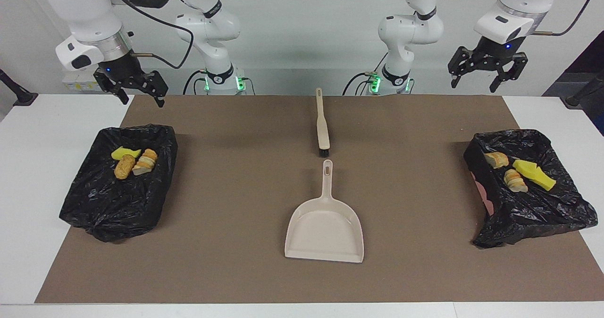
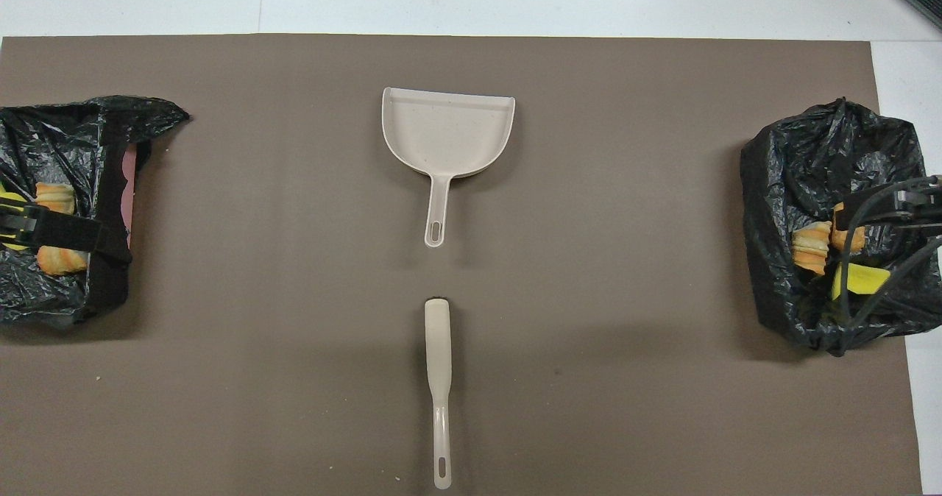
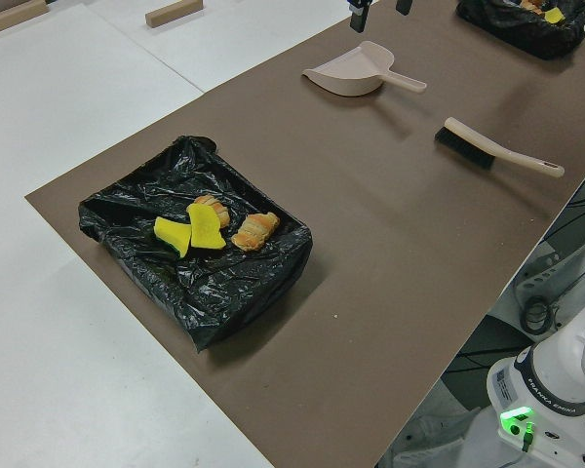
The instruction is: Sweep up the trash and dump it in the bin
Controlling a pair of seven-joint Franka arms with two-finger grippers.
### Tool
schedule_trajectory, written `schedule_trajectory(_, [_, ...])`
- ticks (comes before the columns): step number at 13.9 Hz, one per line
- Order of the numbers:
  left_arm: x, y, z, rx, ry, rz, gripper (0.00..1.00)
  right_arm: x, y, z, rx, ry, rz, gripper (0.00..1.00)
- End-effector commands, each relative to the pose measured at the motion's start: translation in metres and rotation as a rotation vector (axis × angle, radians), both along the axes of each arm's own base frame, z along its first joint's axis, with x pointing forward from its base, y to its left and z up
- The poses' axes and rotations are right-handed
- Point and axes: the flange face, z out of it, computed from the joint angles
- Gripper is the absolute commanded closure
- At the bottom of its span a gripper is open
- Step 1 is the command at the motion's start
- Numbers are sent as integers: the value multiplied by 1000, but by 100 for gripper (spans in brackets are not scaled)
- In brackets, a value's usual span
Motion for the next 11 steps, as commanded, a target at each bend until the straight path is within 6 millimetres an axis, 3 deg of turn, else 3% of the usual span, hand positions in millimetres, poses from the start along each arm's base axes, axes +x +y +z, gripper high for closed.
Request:
schedule_trajectory(1, [5,2,7,-16,23,-9,0,-6,-1,0,19,-15,2,0])
schedule_trajectory(11, [8,7,10,-14,23,0,0,-6,-1,0,19,-15,2,0])
